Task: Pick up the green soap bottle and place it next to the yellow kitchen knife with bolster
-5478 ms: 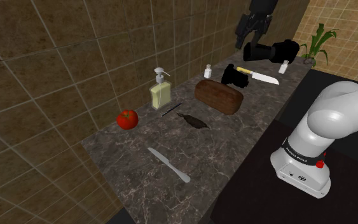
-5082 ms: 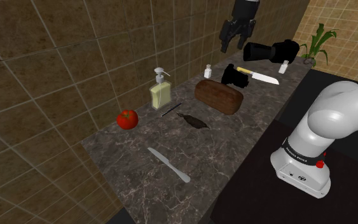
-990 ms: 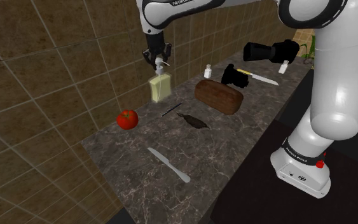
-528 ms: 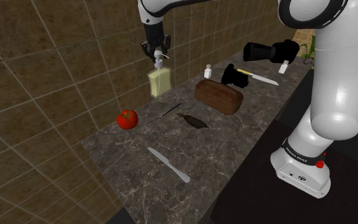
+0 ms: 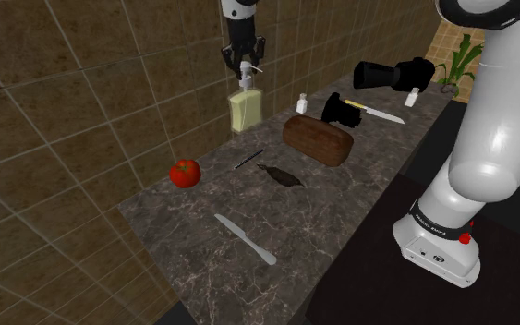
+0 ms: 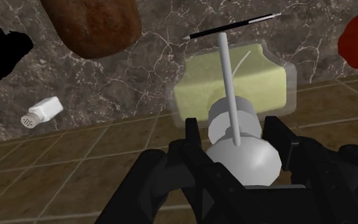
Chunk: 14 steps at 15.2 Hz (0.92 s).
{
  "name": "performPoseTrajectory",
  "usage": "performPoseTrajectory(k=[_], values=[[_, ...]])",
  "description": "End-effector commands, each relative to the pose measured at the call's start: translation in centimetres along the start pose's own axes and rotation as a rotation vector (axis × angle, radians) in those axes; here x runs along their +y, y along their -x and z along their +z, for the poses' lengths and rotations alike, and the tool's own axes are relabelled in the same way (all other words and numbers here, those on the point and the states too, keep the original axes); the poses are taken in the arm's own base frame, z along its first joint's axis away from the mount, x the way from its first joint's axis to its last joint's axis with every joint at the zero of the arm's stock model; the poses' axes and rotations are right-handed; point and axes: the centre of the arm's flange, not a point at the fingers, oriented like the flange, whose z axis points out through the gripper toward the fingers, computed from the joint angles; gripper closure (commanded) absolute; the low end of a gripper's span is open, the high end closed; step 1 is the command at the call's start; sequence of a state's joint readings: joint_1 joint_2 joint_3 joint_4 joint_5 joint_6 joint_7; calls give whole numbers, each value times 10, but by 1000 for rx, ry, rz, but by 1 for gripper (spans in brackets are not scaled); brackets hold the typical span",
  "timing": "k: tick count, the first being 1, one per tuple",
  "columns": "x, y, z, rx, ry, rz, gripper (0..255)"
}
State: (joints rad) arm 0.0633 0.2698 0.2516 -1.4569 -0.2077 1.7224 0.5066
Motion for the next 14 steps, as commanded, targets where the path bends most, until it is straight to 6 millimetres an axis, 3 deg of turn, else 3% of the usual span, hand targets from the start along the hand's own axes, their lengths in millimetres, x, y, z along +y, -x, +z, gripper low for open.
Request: performPoseTrajectory(k=[1, 14], values=[[22, 10, -5, 1, -1, 0, 255], [176, 77, -39, 1, -1, 0, 255]])
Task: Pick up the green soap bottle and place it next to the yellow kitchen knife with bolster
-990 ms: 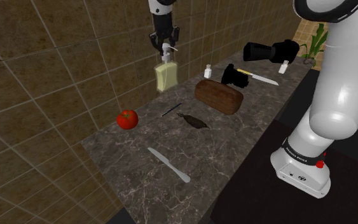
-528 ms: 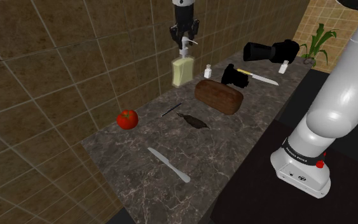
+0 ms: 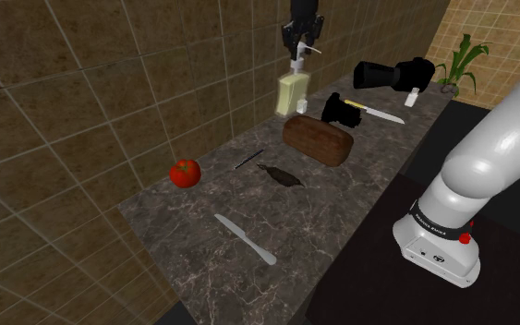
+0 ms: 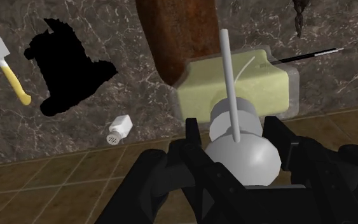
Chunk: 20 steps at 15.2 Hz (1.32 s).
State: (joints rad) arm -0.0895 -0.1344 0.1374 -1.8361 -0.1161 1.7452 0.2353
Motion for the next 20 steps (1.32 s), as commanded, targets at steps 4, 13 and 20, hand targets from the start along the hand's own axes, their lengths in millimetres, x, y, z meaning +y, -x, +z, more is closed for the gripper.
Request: performPoseTrajectory(k=[4, 13, 20], values=[[60, 28, -14, 0, -1, -1, 255], [167, 74, -37, 0, -1, -1, 255], [250, 111, -55, 0, -1, -1, 255]])
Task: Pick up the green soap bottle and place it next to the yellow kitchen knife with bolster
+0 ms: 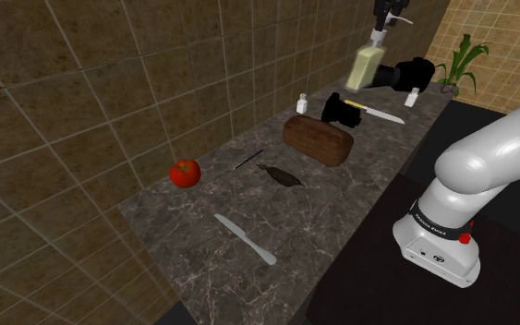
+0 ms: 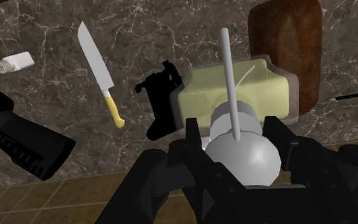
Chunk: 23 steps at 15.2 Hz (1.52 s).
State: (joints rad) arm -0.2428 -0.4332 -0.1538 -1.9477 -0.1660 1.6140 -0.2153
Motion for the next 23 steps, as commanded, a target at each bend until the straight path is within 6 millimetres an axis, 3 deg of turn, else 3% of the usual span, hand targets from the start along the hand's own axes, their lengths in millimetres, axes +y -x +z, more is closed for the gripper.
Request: performPoseTrajectory(k=[1, 16, 23], values=[[21, 10, -6, 0, 0, -2, 255], [199, 88, -46, 0, 0, -2, 255], [195, 90, -9, 0, 0, -2, 255]])
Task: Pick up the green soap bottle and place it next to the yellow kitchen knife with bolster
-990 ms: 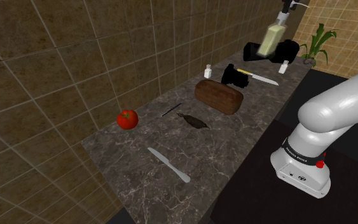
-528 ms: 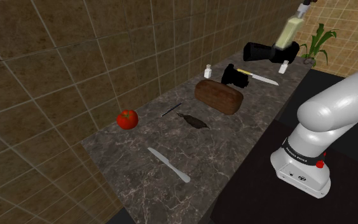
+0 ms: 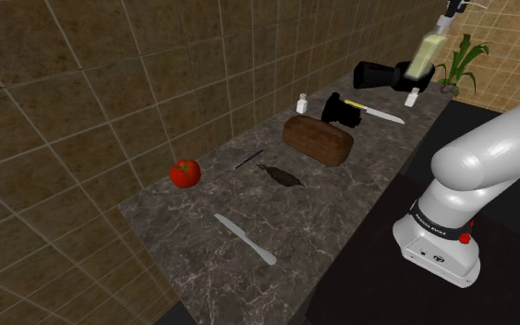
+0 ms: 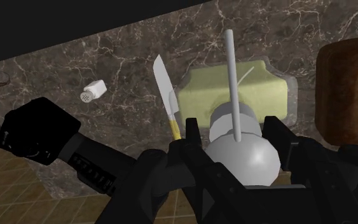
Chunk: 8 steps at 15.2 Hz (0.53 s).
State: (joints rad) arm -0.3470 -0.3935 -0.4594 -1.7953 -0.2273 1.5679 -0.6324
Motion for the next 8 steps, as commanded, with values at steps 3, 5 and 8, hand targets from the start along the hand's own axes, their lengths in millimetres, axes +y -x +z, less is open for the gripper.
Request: performPoseTrajectory(k=[3, 5, 8], values=[[-3, 1, 20, 1, 0, 0, 255], [-5, 2, 31, 1, 0, 0, 255], [-6, 3, 46, 1, 0, 0, 255]])
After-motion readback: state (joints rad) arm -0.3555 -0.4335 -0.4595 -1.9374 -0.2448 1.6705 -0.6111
